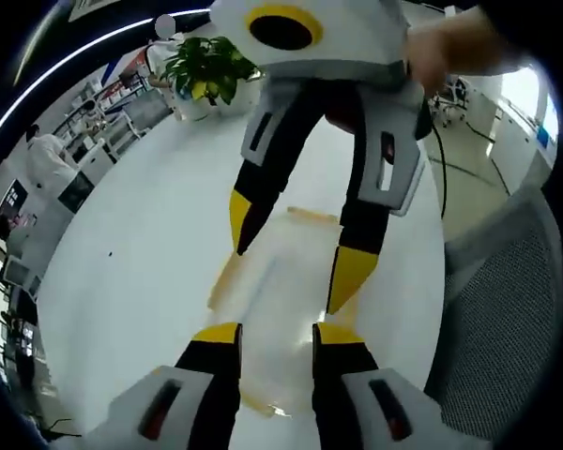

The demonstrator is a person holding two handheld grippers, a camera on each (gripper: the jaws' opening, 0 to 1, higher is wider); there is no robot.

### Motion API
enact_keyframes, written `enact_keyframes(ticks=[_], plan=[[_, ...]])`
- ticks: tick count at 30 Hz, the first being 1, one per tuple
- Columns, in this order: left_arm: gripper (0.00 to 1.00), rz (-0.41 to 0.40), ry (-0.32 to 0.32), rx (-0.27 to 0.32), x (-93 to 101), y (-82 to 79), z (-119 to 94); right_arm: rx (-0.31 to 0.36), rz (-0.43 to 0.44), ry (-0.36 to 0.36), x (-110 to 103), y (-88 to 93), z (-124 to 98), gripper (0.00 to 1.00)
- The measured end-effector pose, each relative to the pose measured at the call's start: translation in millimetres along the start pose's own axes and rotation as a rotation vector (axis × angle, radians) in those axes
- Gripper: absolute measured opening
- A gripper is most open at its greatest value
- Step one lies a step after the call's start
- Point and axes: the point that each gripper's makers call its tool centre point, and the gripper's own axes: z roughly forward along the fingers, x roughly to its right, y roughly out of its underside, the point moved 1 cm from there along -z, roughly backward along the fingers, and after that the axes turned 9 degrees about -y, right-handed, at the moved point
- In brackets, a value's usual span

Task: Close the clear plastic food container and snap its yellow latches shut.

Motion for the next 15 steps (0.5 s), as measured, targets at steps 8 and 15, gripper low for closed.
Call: enact_keyframes(ticks=[8, 15], plan=[[0.24, -0.005, 0.003, 0.005, 5.3, -1.9, -3, -0.028, -0.016, -0.012, 9, -1.6, 4, 0.44], [0.26, 0.050, 0.004, 0.014, 17.2, -4.2, -5, -0.081, -0.034, -0.045, 18, 0.0, 5, 0.45]])
